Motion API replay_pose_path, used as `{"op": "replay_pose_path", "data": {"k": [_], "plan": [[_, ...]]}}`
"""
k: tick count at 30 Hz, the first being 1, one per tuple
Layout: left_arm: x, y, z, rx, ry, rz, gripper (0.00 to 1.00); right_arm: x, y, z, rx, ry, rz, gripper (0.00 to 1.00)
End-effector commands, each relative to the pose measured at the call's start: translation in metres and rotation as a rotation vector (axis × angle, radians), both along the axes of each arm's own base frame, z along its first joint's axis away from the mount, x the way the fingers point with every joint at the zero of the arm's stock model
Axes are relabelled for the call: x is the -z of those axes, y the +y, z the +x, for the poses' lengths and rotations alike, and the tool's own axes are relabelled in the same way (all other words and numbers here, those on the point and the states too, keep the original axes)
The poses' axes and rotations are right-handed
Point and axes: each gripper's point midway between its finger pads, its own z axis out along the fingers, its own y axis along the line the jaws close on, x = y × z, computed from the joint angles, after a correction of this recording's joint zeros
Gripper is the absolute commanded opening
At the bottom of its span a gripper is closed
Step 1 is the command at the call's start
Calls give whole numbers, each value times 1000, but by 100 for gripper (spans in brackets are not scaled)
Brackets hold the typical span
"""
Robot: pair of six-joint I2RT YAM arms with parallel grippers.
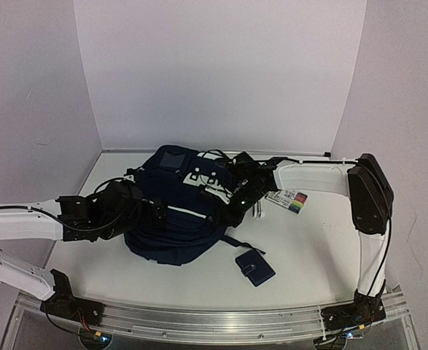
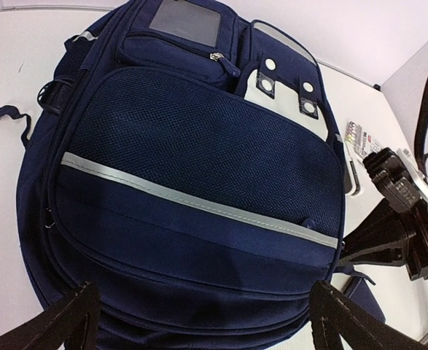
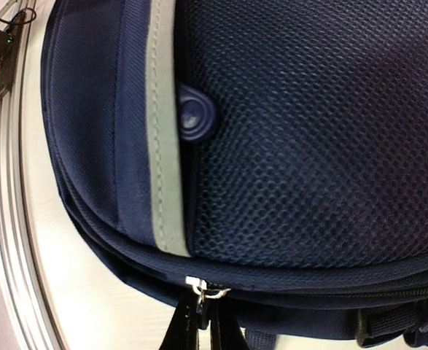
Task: Pack the student bag
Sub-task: Unzip the student bag at the center of the board.
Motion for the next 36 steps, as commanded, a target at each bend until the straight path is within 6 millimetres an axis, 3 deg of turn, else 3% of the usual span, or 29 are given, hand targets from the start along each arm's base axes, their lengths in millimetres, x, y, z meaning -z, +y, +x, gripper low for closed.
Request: {"op": "replay_pose_path", "data": {"k": [1,5,9,12,17,19,26,31,36], "plan": [[1,-3,4,-16,2,-21,99,-32,10,-26,-13,-3,50,1],[10,-9,7,-19,25,-12,98,-25,19,-46,-13,38,38,3],[14,-17,8,-13,33,-35,95,-13,23,-50,7,50,8,5],[18,-23,7,8,31,-72,92,-16,27,-57,-5,85,26,17],[15,-40,-1,97,-15,-165,82,-43,29,-70,-52,121,106,42],[10,-50,-5,135,-48,-159,79,-52,27,-73,-61,123,128,46],[5,-90,-14,210,-99,-75,66,-75,-6,-47,18,182,206,55],[13,-118,-17,220,-86,-46,60,-68,-36,-18,141,203,194,56],[31,-148,-22,233,-42,-26,56,-59,-46,-13,182,204,169,55]]}}
